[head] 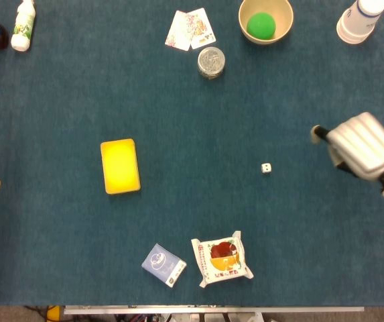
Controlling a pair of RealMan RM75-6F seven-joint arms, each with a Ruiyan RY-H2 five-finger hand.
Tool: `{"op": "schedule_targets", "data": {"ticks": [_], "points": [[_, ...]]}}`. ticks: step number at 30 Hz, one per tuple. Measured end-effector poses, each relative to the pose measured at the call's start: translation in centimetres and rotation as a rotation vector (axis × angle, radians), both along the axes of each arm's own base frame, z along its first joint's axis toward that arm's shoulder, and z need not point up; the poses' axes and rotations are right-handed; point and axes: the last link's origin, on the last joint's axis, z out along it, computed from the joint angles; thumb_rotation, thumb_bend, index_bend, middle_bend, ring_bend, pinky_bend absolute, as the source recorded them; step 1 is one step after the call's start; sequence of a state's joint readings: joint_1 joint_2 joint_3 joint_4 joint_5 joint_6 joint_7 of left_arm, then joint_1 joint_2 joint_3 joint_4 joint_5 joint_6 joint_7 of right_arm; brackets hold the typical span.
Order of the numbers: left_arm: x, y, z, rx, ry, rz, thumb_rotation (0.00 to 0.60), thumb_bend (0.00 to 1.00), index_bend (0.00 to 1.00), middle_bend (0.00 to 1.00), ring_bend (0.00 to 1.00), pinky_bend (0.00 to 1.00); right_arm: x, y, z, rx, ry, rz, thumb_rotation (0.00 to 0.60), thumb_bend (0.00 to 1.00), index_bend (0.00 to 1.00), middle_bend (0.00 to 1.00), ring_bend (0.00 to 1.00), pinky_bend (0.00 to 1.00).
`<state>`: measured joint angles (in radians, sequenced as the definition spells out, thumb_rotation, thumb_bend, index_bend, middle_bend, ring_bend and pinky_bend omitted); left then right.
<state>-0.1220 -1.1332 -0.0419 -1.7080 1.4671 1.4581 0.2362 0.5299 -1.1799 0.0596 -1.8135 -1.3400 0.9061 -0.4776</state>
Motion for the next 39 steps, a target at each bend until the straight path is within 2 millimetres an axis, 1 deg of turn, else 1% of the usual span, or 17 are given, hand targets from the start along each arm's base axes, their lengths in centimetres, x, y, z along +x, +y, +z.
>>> {"op": "schedule_targets", "data": {"ticks": [8,11,16,23,29,39], "points": [[-0.2,0.1,-0.1,-0.009,-0.004,0.005,0.600,0.00,0.08,0.00,0.00,0.04,3.5,-1.4,-3.6,0.139,0.043,0.034,0.600,1.00,0.42,1.00,0.99,1.00],[-0.3,0.0,0.0,-0.007,-0.009,0.007,0.600,0.00,0.08,0.00,0.00,0.04,4.6,-1.9,-4.9,0.165,0.035,0.044,0.600,1.00,0.42,1.00,1.00,1.00],[-0.6,-0.1,0.1,-0.005,-0.012,0.017,0.600,0.00,0.08,0.00,0.00,0.04,5.6,-2.5,-6.4,0.196,0.026,0.052,0.600,1.00,0.42,1.00,1.00,1.00],[-1.0,-0.3,0.2,-0.002,-0.016,0.029,0.600,0.00,0.08,0.00,0.00,0.04,5.6,-2.4,-7.5,0.231,0.025,0.047,0.600,1.00,0.42,1.00,1.00,1.00],[-1.0,-0.3,0.2,0.001,-0.016,0.026,0.600,0.00,0.08,0.00,0.00,0.04,5.3,-2.0,-8.2,0.262,0.041,0.049,0.600,1.00,0.42,1.00,1.00,1.00],[-1.3,-0.6,0.2,0.002,-0.017,0.037,0.600,0.00,0.08,0.00,0.00,0.04,4.4,-1.5,-9.0,0.291,0.075,0.035,0.600,1.00,0.42,1.00,1.00,1.00]]}}
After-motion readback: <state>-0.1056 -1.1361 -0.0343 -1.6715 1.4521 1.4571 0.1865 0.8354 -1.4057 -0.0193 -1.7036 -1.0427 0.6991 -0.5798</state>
